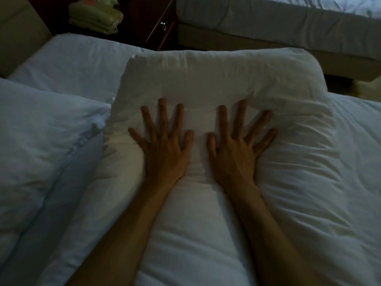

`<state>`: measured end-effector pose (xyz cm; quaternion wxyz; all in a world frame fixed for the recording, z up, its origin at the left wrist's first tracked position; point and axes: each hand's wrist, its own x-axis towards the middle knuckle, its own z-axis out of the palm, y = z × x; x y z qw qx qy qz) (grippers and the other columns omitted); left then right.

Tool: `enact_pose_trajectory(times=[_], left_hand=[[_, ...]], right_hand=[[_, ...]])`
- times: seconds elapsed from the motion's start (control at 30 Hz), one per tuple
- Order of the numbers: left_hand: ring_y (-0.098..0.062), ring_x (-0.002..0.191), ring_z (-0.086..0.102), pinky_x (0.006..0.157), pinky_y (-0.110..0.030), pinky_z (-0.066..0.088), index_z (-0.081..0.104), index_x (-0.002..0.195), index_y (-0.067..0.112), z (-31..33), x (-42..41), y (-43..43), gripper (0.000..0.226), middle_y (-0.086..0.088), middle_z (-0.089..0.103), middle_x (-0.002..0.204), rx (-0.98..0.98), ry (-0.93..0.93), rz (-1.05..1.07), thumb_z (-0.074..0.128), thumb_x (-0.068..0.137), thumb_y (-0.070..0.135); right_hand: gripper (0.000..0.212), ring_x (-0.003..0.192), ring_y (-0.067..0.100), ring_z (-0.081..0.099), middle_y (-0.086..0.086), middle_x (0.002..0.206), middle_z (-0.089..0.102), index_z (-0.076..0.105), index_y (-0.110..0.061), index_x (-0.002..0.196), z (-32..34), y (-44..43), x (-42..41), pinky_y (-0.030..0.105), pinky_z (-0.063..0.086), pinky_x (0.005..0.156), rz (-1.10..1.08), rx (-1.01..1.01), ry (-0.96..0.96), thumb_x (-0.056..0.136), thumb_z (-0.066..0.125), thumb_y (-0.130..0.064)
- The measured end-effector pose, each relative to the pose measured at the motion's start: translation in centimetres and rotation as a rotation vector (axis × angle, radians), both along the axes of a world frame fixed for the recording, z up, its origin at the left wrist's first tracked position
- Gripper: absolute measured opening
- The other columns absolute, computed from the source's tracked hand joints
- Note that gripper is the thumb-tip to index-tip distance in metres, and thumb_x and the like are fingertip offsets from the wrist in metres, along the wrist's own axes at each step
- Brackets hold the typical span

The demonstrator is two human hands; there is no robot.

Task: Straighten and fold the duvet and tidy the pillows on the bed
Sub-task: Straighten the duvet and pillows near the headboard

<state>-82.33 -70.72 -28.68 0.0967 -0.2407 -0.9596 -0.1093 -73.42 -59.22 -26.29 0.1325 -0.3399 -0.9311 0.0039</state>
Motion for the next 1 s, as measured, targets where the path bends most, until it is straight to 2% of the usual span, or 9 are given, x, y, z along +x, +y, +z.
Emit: enact_pose_trajectory(times=[0.23, 0.37, 0.47, 0.53, 0.6, 0.7, 0.83, 0.9, 1.0], left_hand=[[-0.039, 0.145, -0.005, 0.107, -0.071, 0.003, 0.002, 0.150, 0.035, 0.3, 0.7, -0.8, 0.063, -0.006, -0.005, 0.160, -0.094, -0.063, -0.071, 0.019, 0.094, 0.057], [-0.038, 0.143, 0.018, 0.114, -0.060, 0.013, 0.023, 0.149, 0.026, 3.3, 2.6, -5.9, 0.063, -0.011, 0.018, 0.158, -0.167, -0.170, -0.236, 0.019, 0.089, 0.047], [-0.044, 0.138, 0.025, 0.113, -0.063, 0.012, 0.030, 0.146, 0.021, 5.4, 4.8, -11.7, 0.061, -0.011, 0.030, 0.154, -0.057, -0.229, -0.087, 0.046, 0.091, 0.040], [-0.043, 0.136, 0.029, 0.113, -0.059, 0.017, 0.021, 0.148, 0.017, 6.8, 6.1, -15.6, 0.085, -0.013, 0.027, 0.153, 0.088, -0.465, 0.200, 0.064, 0.082, 0.048], [-0.036, 0.136, 0.034, 0.113, -0.044, 0.027, 0.018, 0.148, 0.009, 7.3, 6.9, -19.2, 0.108, -0.016, 0.028, 0.153, 0.315, -0.829, 0.447, 0.072, 0.069, 0.059], [-0.030, 0.135, 0.038, 0.108, -0.037, 0.033, 0.028, 0.147, 0.008, 8.0, 9.0, -22.9, 0.115, -0.015, 0.034, 0.151, 0.334, -1.281, 0.563, 0.063, 0.062, 0.078], [-0.031, 0.137, 0.035, 0.109, -0.040, 0.029, 0.033, 0.145, 0.010, 7.8, 10.8, -23.0, 0.109, -0.017, 0.035, 0.150, 0.291, -1.305, 0.510, 0.053, 0.065, 0.081], [-0.031, 0.137, 0.035, 0.108, -0.039, 0.030, 0.036, 0.144, 0.012, 7.4, 10.8, -22.6, 0.108, -0.016, 0.036, 0.149, 0.298, -1.276, 0.493, 0.053, 0.064, 0.082], [-0.029, 0.135, 0.038, 0.105, -0.036, 0.031, 0.041, 0.141, 0.015, 7.3, 11.7, -22.2, 0.099, -0.014, 0.040, 0.147, 0.258, -1.258, 0.515, 0.050, 0.069, 0.081]], right_hand=[[0.063, 0.141, 0.052, -0.011, 0.007, 0.162, -0.001, 0.016, -0.035, 0.151, 0.0, -0.4, 1.3, 0.069, -0.005, 0.109, 0.032, -0.048, -0.090, 0.093, 0.031, -0.053], [0.056, 0.145, 0.044, -0.003, 0.008, 0.161, 0.009, 0.025, -0.032, 0.150, 2.8, -1.5, 5.2, 0.056, -0.001, 0.117, 0.093, -0.187, -0.159, 0.096, 0.036, -0.042], [0.058, 0.145, 0.040, 0.009, 0.014, 0.157, 0.022, 0.035, -0.025, 0.146, 5.8, -0.5, 11.3, 0.051, 0.004, 0.118, -0.055, -0.178, -0.141, 0.091, 0.046, -0.039], [0.075, 0.143, 0.043, 0.011, 0.016, 0.156, 0.021, 0.031, -0.020, 0.147, 8.6, 0.2, 15.9, 0.056, 0.008, 0.115, -0.304, -0.289, -0.070, 0.085, 0.058, -0.051], [0.094, 0.140, 0.043, 0.020, 0.017, 0.154, 0.024, 0.031, -0.015, 0.145, 10.4, 0.6, 20.7, 0.056, 0.017, 0.114, -0.485, -0.599, -0.006, 0.074, 0.067, -0.064], [0.120, 0.125, 0.033, 0.048, 0.015, 0.143, 0.044, 0.037, -0.014, 0.141, 10.5, -0.6, 25.3, 0.041, 0.040, 0.103, -0.579, -1.015, 0.035, 0.046, 0.073, -0.080], [0.132, 0.130, 0.032, 0.045, 0.014, 0.150, 0.036, 0.025, -0.011, 0.147, 7.6, -0.9, 26.0, 0.043, 0.039, 0.106, -0.676, -1.066, 0.054, 0.045, 0.077, -0.076], [0.125, 0.127, 0.032, 0.046, 0.015, 0.148, 0.039, 0.029, -0.010, 0.146, 6.7, -1.2, 25.6, 0.042, 0.041, 0.104, -0.682, -1.093, 0.061, 0.050, 0.076, -0.074], [0.085, 0.108, 0.032, 0.056, 0.020, 0.131, 0.054, 0.050, -0.004, 0.131, 6.5, -1.9, 25.5, 0.035, 0.042, 0.083, -0.658, -1.079, 0.129, 0.071, 0.073, -0.060]])
